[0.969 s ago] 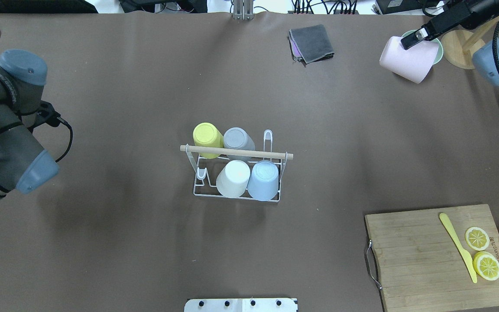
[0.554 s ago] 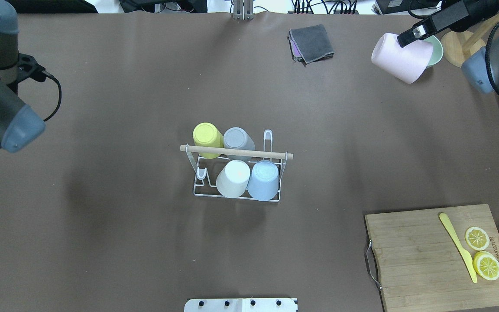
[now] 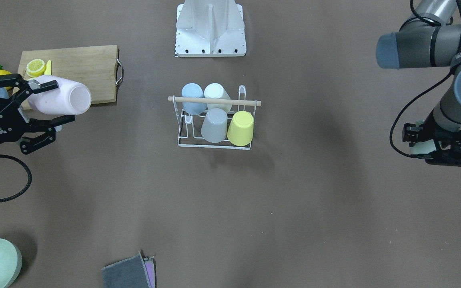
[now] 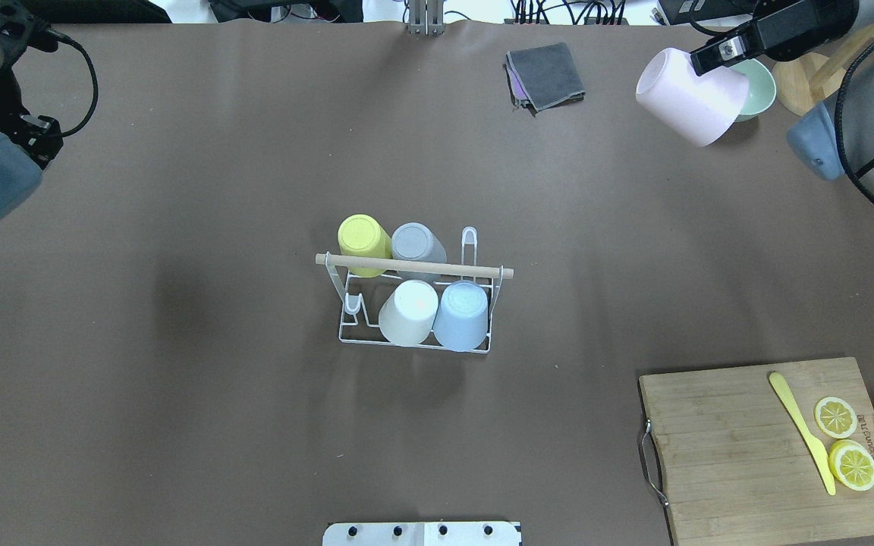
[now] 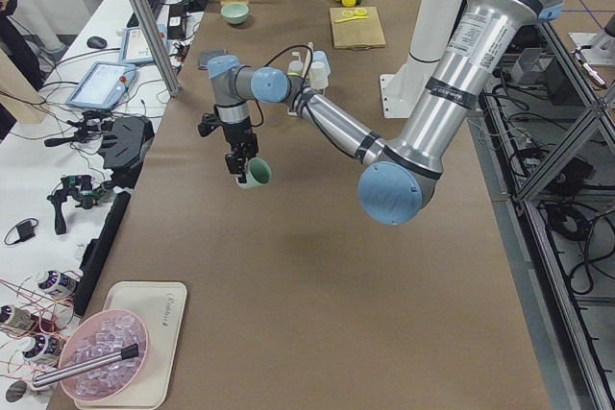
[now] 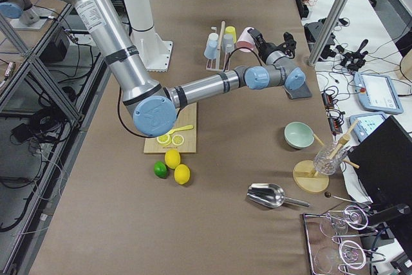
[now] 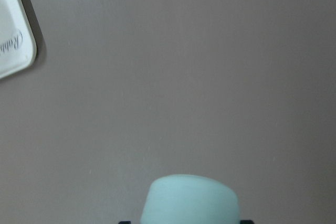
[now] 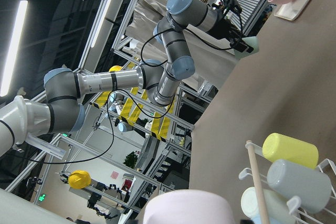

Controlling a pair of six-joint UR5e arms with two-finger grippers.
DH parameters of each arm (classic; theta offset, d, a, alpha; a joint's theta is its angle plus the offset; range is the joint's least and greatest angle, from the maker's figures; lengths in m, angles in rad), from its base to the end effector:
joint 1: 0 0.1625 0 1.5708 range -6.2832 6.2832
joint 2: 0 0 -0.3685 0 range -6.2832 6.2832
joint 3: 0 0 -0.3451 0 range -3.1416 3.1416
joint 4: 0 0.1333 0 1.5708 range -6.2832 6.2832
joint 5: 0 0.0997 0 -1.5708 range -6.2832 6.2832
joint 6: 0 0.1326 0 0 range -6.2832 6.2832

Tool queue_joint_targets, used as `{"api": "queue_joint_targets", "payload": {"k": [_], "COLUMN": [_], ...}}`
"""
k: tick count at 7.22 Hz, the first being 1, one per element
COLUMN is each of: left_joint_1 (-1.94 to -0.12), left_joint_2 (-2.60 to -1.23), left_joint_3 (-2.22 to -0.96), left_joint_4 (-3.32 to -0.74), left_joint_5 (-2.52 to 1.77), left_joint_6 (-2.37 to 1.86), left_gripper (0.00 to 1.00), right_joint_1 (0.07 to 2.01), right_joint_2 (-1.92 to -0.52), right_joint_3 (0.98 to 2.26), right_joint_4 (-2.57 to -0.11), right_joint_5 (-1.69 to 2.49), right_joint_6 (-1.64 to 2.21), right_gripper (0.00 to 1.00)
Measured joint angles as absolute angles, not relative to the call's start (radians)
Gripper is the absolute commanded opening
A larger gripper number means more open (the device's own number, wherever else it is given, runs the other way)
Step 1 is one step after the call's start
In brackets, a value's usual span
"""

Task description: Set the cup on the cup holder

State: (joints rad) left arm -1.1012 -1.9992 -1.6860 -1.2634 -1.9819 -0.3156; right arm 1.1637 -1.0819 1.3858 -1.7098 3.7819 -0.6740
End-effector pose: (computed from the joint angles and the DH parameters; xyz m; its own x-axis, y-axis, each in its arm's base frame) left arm 0.1880 -0.5480 0.4140 0.8734 0.2045 -0.4420 -0.1776 0.9788 0.1019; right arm -0.2079 -0.5503 0.2900 -0.7131 -0.4750 0.5156 -0.0698 0.7799 0.6220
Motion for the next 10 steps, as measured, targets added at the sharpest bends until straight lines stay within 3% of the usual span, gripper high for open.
{"api": "queue_joint_targets", "payload": {"k": [6, 10], "left_joint_1": [-1.108, -1.072], "left_joint_2": [-1.952, -1.942], "left_joint_3": [-1.683, -1.678], "left_joint_4": [-1.897, -2.26], "left_joint_5": [-1.875, -1.711], "left_joint_6": [-0.788, -1.032], "left_gripper": [0.43, 0.43], "right_joint_1": [1.048, 1.021], "right_joint_2": [-1.075, -1.029], "right_joint_3": [1.336, 1.21], "right_joint_4": [-1.67, -1.59], "right_joint_5": [4.011, 4.117], "right_joint_6": [-0.951, -1.127], "right_gripper": [0.25, 0.25]}}
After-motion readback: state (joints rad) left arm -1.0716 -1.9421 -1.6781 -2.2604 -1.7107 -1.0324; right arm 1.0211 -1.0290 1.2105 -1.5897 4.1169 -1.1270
